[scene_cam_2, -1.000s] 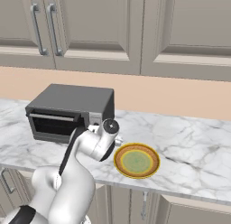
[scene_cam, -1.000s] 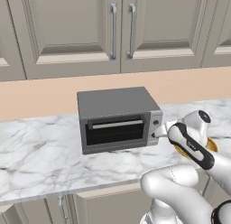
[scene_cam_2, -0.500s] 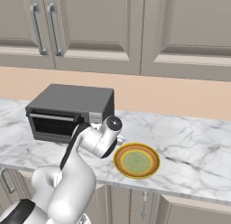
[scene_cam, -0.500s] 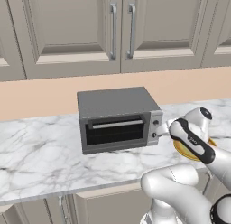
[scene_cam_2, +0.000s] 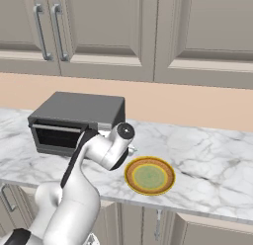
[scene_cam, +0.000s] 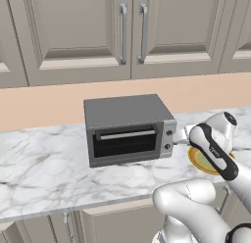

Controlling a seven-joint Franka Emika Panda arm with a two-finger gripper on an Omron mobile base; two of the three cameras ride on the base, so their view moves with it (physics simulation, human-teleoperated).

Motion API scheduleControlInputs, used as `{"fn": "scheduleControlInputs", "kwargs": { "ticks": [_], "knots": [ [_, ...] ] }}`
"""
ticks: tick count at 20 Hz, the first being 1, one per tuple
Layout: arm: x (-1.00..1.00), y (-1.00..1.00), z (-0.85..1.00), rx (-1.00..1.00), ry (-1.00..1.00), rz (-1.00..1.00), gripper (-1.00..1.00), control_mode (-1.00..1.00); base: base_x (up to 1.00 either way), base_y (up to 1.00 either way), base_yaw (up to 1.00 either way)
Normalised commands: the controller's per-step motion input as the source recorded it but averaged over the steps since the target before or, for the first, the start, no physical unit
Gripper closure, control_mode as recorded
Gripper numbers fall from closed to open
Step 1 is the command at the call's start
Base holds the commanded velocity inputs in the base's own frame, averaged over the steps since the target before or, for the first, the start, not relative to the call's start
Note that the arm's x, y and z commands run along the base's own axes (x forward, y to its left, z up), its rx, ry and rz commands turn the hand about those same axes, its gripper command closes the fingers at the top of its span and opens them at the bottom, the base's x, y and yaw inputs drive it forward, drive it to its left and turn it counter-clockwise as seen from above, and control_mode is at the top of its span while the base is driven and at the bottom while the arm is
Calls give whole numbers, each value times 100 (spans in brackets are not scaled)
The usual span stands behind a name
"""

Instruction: Pick up the bagel from the plate, place it on the toaster oven rack, close the door, and set the timer.

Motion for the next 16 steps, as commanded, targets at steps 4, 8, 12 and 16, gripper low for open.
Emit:
{"fn": "scheduleControlInputs", "kwargs": {
  "ticks": [4, 8, 12, 16],
  "knots": [
    [0, 20, 0, 3, 0, 11, -100, -100, 0, 0, 0],
    [0, 5, 3, 0, -8, 6, -100, -100, 0, 0, 0],
    [0, 0, 12, 0, -15, 1, -100, -100, 0, 0, 0],
    [19, 12, 17, 0, -7, 0, -100, -100, 0, 0, 0]
  ]
}}
